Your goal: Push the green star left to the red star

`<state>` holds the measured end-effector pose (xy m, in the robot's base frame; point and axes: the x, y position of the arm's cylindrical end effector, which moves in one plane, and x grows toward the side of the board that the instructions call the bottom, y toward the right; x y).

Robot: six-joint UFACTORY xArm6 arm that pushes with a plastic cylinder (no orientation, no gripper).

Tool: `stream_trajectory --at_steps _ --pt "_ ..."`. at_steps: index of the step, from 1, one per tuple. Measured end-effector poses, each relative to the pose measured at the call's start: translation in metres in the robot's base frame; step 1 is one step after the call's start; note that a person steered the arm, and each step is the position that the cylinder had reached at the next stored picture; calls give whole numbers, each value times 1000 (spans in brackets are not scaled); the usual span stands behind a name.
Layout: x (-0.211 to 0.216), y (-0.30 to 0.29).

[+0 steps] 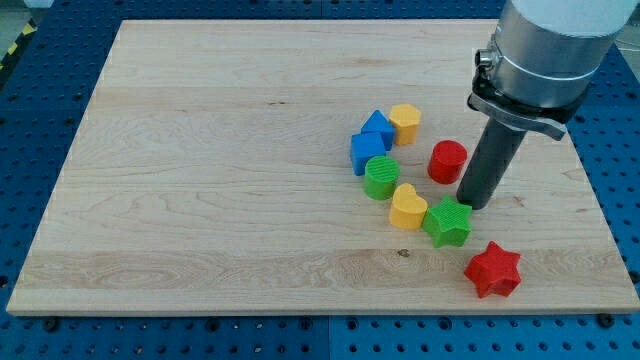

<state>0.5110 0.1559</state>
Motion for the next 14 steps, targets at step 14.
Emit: stream_trajectory --at_steps 14 --pt "28 -36"
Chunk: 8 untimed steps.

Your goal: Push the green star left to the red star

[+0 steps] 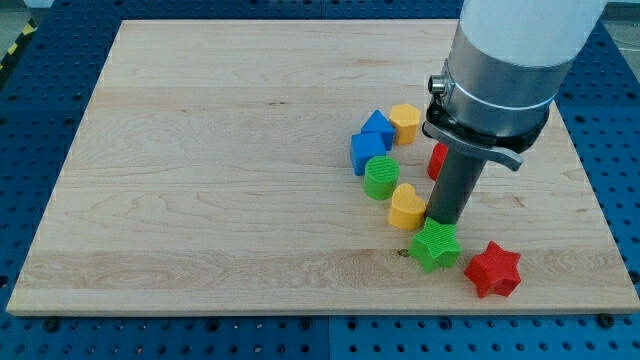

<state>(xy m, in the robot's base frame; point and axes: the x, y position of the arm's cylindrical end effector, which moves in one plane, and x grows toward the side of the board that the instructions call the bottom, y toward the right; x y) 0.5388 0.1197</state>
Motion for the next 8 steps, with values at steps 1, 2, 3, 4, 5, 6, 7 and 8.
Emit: stream_trajectory --at_steps 1,2,3,4,5,6,7,8 --pt "7 0" --pt "9 0" --pt "14 0" --pt "13 -8" --pt "19 -14" --pt "31 -17" --pt "31 -16" --pt "20 5"
